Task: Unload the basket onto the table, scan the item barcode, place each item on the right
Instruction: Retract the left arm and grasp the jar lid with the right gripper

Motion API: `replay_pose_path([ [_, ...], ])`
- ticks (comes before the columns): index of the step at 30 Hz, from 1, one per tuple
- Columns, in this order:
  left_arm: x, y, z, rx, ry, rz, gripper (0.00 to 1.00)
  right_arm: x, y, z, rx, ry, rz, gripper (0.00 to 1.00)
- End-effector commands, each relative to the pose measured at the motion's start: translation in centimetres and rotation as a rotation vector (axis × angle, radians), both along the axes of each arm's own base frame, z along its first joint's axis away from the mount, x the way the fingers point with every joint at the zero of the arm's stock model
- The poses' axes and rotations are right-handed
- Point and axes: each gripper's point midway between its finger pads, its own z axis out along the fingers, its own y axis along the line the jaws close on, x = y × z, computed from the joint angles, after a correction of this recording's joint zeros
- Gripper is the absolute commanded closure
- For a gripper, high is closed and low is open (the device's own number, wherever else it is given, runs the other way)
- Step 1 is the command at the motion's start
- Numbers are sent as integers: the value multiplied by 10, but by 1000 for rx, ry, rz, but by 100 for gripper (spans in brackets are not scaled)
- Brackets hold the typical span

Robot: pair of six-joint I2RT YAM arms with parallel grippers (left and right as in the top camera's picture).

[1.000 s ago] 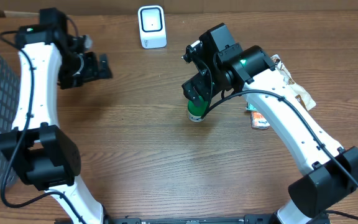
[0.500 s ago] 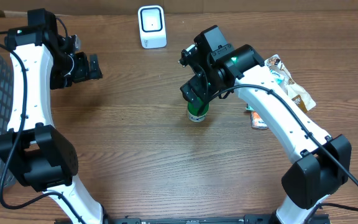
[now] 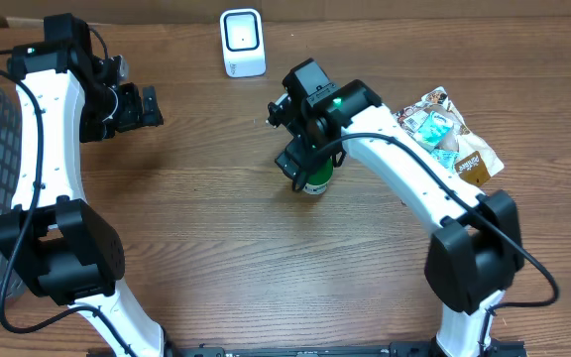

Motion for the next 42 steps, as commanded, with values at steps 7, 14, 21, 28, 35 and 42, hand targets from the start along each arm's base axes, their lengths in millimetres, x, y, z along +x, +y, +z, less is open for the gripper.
replay_pose_path([
  [7,3,1,15,22,-47,-23,1,-3,-14,-28,-76,60,-14,0],
  [14,3,1,15,22,-48,-23,1,-2,-25,-38,-83,105,-122,4],
  [21,3,1,15,22,-47,-23,0,-6,-25,-43,-63,152,-151,12],
  [28,3,1,15,22,-47,-23,0,-2,-29,-44,-49,160,-215,23],
  [35,3,1,15,22,-47,-23,0,0,-28,-47,-40,158,-253,26],
  [42,3,1,15,22,-47,-23,1,-2,-30,-52,-41,164,-266,25],
])
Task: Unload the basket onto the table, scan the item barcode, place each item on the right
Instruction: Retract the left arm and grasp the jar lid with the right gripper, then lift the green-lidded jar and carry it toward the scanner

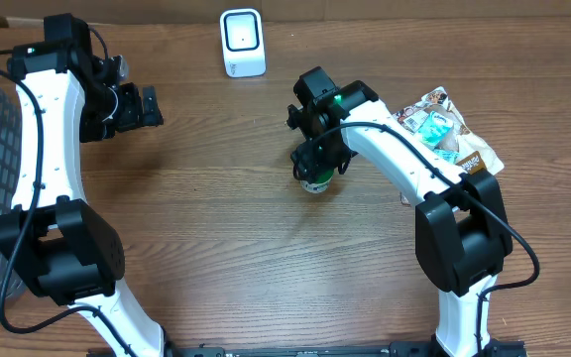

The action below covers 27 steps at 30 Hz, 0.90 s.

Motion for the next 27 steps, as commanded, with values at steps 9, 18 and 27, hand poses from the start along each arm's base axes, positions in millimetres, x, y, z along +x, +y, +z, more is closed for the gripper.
replay_pose_path([
  [9,3,1,15,22,-47,-22,0,1,-2,-3,3,13,-72,50],
  [18,3,1,15,22,-48,-22,0,3,13,21,79,32,-113,70],
  [27,3,1,15,22,-47,-22,1,-4,48,102,324,102,-96,76],
])
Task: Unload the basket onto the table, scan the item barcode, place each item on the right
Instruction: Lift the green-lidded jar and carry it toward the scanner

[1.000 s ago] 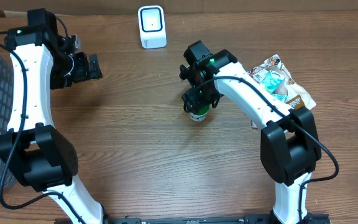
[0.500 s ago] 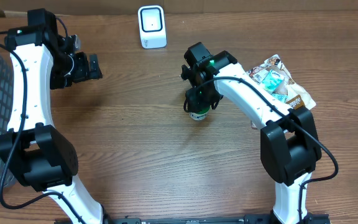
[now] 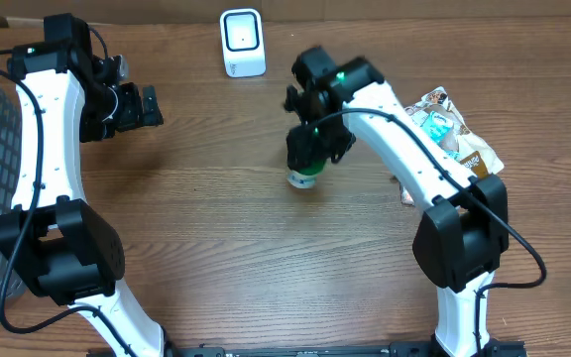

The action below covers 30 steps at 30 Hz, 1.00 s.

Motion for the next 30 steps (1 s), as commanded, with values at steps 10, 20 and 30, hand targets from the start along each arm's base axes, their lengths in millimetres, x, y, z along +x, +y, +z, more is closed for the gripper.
replay_pose_path([
  [10,2,1,15,22,-45,-22,1,-9,42,156,710,147,10,76],
  [20,2,1,15,22,-45,-22,1,3,12,225,1094,232,-16,73],
  [30,2,1,15,22,-45,-22,1,15,1,206,991,177,-65,74],
])
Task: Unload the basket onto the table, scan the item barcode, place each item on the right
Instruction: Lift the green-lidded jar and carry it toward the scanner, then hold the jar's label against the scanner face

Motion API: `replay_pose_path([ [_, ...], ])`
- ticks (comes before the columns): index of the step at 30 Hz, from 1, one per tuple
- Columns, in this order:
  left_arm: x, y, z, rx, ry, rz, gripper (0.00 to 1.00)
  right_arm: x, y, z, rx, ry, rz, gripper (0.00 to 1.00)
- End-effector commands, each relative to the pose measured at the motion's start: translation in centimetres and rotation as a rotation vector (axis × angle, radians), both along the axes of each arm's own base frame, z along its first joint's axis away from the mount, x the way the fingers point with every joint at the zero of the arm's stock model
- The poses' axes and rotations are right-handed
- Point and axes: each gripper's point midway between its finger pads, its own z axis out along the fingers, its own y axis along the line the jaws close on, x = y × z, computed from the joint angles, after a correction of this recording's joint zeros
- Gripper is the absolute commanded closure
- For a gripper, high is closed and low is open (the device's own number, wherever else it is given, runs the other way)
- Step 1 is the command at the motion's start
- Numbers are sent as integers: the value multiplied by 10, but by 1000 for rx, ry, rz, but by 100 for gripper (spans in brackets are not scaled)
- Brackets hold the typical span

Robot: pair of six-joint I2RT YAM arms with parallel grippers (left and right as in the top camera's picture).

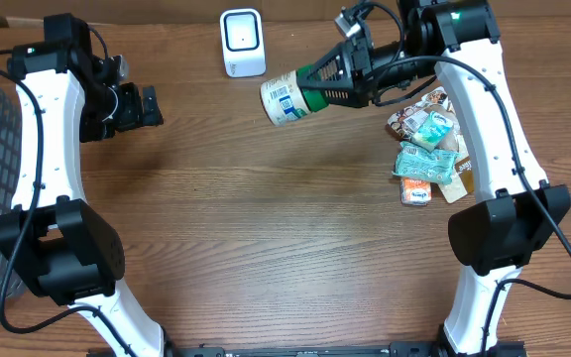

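Note:
A white bottle (282, 100) with a green cap and a printed label hangs on its side above the table, just right of the white scanner (242, 43) at the back edge. Its base points left and toward the front, and the label faces up. My right gripper (315, 85) reaches in from the right and is shut on the bottle's cap end. My left gripper (149, 107) hovers over the left part of the table, far from both, open with nothing between its fingers.
A pile of snack packets (427, 151) lies at the right, below my right arm. A grey wire basket stands at the table's left edge. A cardboard wall runs behind the scanner.
The right gripper pointed down mid-table, holding the bottle upright. It now holds the bottle on its side, higher and further back, beside the scanner. The left arm has not moved.
My right gripper first stood over the upright bottle in the middle of the table, fingers around its top. At the two later moments it was still on the bottle, shifted slightly. Now the bottle is raised and tipped sideways near the scanner.

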Motion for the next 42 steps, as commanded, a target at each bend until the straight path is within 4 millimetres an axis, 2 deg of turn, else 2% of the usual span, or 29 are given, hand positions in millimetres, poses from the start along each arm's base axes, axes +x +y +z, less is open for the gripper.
replay_pose_path([
  [1,2,1,15,21,-45,-22,1,-5,0,19,9,-70,4,75],
  [5,2,1,15,22,-45,-23,0,-1,-2,13,-31,-85,-9,76],
  [9,2,1,15,21,-45,-22,1,14,-7,-3,-142,-162,-46,79],
  [14,2,1,15,21,-45,-22,0,57,-17,-40,-474,-381,-156,79],
  [18,2,1,15,21,-45,-22,0,99,-19,-52,-724,-602,-284,78],
  [23,2,1,15,21,-45,-22,0,154,5,-37,-825,-913,-455,78],
  [26,2,1,15,22,-45,-22,0,175,30,-30,-819,-1178,-388,78],
  [29,2,1,15,21,-45,-22,0,193,46,-30,-828,-1383,-330,70],
  [33,2,1,15,21,-45,-22,0,216,60,-45,-849,-1545,-284,69],
  [36,2,1,15,21,-45,-22,0,229,70,-67,-872,-1628,-235,69],
  [42,2,1,15,22,-45,-22,0,242,87,-97,-848,-1743,-174,72],
])
